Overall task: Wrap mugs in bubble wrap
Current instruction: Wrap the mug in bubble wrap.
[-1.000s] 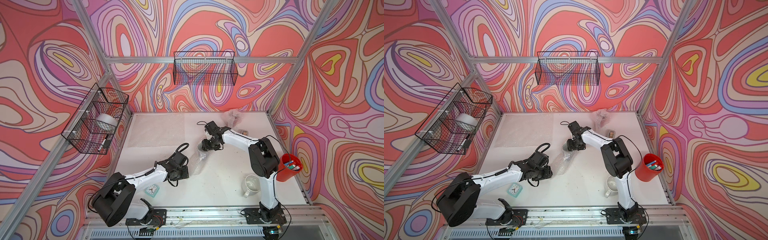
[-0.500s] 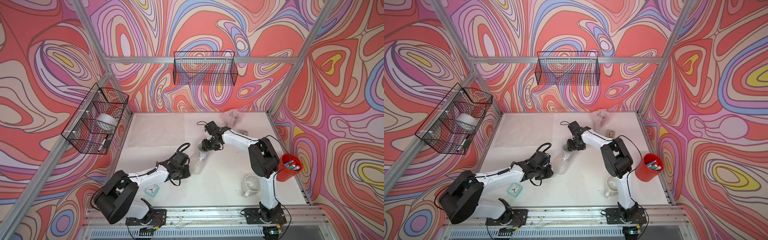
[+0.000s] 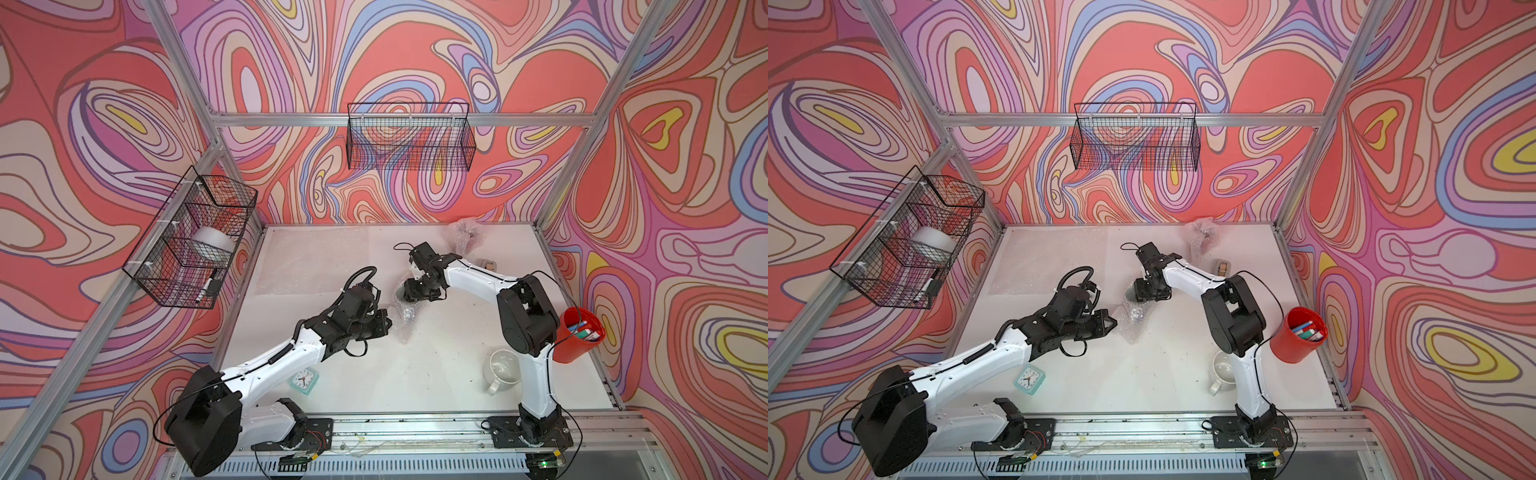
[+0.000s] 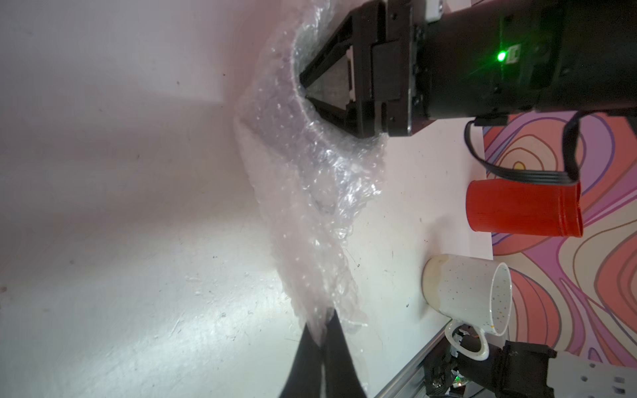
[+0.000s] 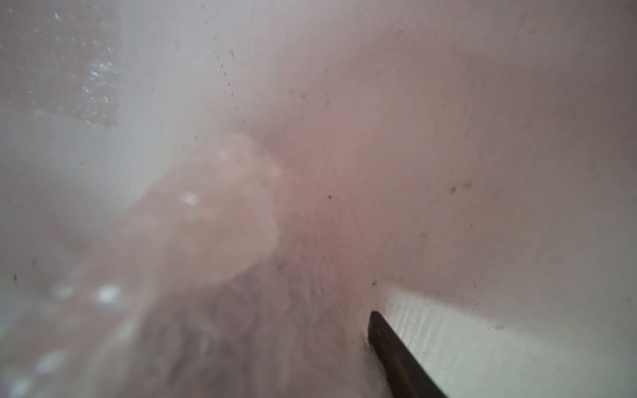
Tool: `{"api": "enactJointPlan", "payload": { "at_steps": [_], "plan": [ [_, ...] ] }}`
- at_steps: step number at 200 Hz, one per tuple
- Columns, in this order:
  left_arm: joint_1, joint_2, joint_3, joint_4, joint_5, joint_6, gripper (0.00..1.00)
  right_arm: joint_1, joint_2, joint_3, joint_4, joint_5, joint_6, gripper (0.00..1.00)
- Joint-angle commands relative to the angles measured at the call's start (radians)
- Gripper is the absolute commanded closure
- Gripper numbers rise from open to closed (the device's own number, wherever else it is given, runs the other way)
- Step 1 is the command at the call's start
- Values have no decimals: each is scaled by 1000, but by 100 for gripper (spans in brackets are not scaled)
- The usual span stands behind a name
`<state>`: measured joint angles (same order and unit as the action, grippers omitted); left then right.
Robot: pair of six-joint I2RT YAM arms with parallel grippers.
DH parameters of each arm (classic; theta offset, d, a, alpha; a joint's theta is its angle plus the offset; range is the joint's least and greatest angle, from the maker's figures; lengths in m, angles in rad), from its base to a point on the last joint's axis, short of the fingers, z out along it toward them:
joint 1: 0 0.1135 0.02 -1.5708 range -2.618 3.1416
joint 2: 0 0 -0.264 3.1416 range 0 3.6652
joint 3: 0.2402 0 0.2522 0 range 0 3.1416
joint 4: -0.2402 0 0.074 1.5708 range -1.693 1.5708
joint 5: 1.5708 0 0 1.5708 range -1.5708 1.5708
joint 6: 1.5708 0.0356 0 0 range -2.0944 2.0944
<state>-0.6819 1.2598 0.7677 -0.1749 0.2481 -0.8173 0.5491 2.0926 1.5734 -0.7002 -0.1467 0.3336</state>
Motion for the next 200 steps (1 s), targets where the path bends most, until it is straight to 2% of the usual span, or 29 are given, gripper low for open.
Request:
{"api": "enactJointPlan", "payload": {
  "at_steps": [1,46,84,152,200],
  "plan": [
    [-5,56,106,53,64,-13,97,-8,69,-59,-87,68,-15,43],
    [2,221,265,24,14,-60,98,-8,58,-71,-62,-10,-27,43],
    [36,310,310,17,-11,-134,98,-8,26,-76,-45,-99,-24,43],
    [51,323,303,33,-8,-140,99,-42,-45,-49,-61,-221,-4,39],
    [64,333,327,7,-3,-132,98,-80,-108,-50,-79,-258,4,36]
  ]
}}
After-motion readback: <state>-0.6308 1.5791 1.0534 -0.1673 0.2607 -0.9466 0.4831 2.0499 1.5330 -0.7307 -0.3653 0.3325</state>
